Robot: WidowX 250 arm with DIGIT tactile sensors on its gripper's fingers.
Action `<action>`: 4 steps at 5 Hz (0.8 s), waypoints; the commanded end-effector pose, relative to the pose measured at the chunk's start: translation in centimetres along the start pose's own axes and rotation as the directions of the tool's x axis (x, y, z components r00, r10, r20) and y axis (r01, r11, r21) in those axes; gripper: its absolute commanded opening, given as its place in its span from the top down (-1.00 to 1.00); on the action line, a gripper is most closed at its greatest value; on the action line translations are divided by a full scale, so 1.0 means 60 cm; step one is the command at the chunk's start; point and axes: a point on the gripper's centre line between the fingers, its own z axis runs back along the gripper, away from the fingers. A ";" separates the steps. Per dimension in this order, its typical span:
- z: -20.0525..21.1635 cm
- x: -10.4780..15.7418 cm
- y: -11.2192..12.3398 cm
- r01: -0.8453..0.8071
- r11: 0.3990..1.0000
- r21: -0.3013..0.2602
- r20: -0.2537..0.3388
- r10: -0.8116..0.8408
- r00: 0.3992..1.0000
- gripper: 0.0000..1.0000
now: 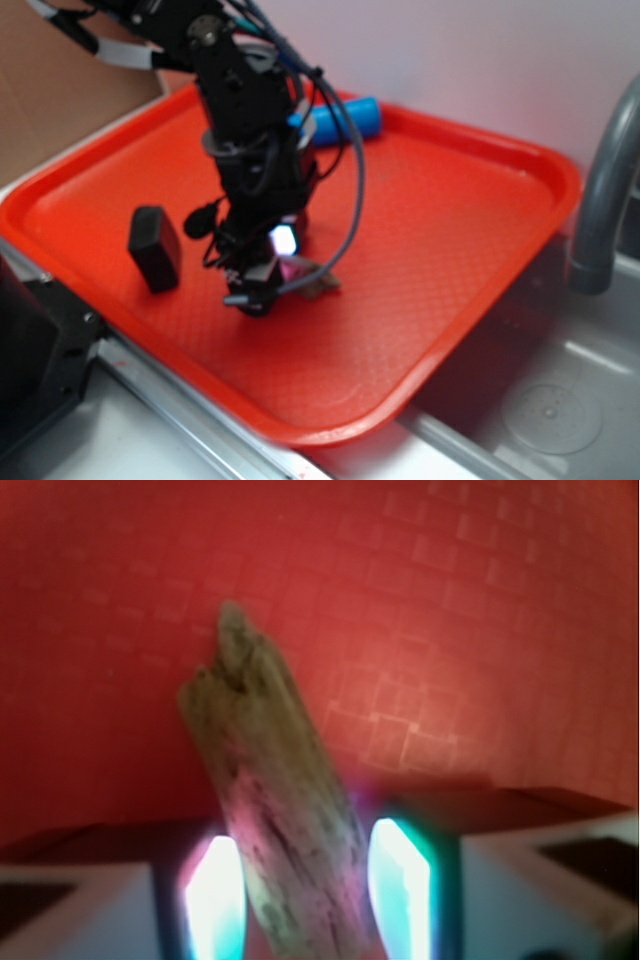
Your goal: Grab the wood chip.
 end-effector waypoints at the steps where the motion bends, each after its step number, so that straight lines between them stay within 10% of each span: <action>1: 0.021 -0.005 0.000 -0.082 0.996 -0.021 -0.019 0.081 0.996 1.00; 2: 0.074 -0.014 0.017 -0.254 0.967 -0.012 0.015 0.254 0.967 1.00; 4: 0.211 -0.079 0.062 -0.690 0.722 -0.052 0.019 0.691 0.722 1.00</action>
